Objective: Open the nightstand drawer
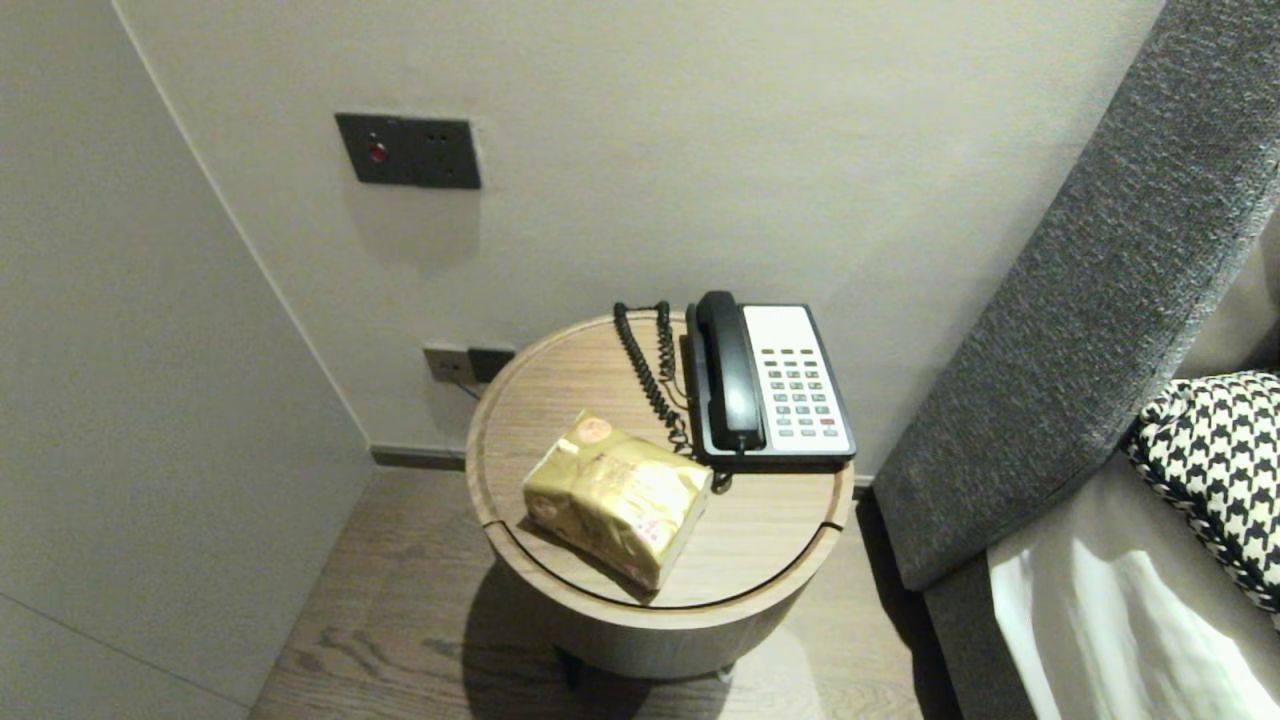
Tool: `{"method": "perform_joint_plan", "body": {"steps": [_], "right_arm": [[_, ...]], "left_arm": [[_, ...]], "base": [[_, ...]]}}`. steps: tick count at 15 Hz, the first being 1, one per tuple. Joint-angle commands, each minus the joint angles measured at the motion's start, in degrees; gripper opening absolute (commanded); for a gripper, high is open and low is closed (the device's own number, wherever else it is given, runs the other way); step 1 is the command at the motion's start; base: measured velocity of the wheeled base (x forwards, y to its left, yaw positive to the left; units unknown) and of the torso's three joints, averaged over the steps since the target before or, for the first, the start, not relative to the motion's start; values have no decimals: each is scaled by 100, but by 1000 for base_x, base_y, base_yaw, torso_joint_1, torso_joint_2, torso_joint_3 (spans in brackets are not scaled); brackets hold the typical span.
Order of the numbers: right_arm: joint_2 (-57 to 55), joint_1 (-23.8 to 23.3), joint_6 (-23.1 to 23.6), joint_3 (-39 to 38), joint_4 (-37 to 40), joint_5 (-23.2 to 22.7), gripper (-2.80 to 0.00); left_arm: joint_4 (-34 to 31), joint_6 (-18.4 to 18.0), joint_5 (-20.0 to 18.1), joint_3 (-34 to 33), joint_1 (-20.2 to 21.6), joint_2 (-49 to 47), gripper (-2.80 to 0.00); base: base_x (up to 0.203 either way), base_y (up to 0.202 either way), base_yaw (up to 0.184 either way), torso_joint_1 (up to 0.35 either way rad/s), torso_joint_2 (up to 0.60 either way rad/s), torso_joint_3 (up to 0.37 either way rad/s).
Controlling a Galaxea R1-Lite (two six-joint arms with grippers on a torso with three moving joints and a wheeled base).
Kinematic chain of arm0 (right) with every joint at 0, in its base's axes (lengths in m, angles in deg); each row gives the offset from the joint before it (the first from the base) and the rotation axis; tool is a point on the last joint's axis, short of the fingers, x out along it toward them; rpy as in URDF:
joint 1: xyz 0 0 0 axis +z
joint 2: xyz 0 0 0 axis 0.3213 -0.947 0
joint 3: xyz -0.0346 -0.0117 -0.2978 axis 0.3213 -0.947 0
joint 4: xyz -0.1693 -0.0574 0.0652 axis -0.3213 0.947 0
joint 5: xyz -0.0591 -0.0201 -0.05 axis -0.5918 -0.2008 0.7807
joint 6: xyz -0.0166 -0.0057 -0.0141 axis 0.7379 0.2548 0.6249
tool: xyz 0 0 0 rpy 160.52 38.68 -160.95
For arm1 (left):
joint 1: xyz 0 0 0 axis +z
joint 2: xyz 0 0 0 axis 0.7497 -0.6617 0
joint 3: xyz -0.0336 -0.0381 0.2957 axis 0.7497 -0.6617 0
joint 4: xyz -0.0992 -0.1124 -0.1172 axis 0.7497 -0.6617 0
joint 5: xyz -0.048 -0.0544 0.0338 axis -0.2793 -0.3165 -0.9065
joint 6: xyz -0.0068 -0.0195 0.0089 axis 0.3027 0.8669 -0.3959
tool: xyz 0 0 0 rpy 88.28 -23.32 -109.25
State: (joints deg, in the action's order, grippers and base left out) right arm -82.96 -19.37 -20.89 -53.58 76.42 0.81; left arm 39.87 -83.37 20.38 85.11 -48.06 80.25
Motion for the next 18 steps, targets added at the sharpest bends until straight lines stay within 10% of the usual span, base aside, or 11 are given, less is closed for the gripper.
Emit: {"method": "perform_joint_plan", "body": {"steps": [1, 10, 18], "right_arm": [[4, 1, -1, -229, -4, 1, -280], [4, 1, -1, -229, -4, 1, -280], [4, 1, -1, -229, -4, 1, -280]], "left_arm": [[1, 29, 8, 0, 2, 9, -280], [-507, -14, 51, 344, 5, -26, -280], [-1518, 21, 36, 3274, 154, -2793, -280]], "base": [[0, 0, 0, 0, 0, 0], [0, 0, 0, 0, 0, 0], [0, 0, 0, 0, 0, 0]]}}
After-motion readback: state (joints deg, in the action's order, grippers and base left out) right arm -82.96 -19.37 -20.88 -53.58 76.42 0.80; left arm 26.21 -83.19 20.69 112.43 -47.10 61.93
